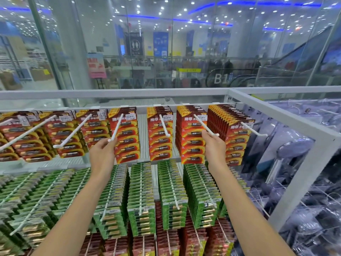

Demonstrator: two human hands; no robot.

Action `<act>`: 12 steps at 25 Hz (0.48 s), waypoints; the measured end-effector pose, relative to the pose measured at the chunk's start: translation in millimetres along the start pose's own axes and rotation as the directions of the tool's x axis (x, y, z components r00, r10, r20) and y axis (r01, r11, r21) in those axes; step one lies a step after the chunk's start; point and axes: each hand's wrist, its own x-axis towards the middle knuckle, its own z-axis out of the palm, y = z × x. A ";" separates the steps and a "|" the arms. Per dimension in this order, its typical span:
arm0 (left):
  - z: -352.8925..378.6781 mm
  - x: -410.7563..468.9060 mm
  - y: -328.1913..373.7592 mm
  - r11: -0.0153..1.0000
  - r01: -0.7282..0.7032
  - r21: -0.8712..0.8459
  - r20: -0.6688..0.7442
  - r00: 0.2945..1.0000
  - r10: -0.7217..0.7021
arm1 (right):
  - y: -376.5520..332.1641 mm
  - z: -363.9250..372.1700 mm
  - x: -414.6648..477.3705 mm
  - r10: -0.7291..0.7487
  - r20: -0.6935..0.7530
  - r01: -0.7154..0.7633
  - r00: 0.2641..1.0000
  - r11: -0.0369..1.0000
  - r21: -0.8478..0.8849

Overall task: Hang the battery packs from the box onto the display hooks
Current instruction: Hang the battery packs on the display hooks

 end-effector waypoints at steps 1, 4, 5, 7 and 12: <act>-1.5 -1.3 -1.1 1.000 0.000 0.001 0.003 1.000 0.000 | 3.1 -2.7 -0.2 -0.021 -0.009 0.020 1.000 0.999 -0.025; -10.0 -15.9 -3.8 0.999 0.010 -0.046 -0.019 1.000 -0.011 | 12.3 -14.0 -9.1 -0.107 -0.024 0.102 0.994 0.983 -0.153; -13.9 -23.5 -6.1 0.998 0.013 -0.057 -0.024 1.000 -0.014 | 15.3 -18.7 -15.1 -0.131 -0.020 0.124 0.991 0.973 -0.195; -21.7 -42.6 -12.7 0.998 0.022 -0.064 -0.008 1.000 -0.023 | 22.5 -30.0 -32.5 -0.146 -0.002 0.140 0.989 0.955 -0.261; -17.6 -113.6 -33.7 0.989 0.130 -0.068 0.133 0.984 -0.120 | 61.4 -80.1 -81.7 -0.062 -0.044 0.046 0.997 0.953 -0.299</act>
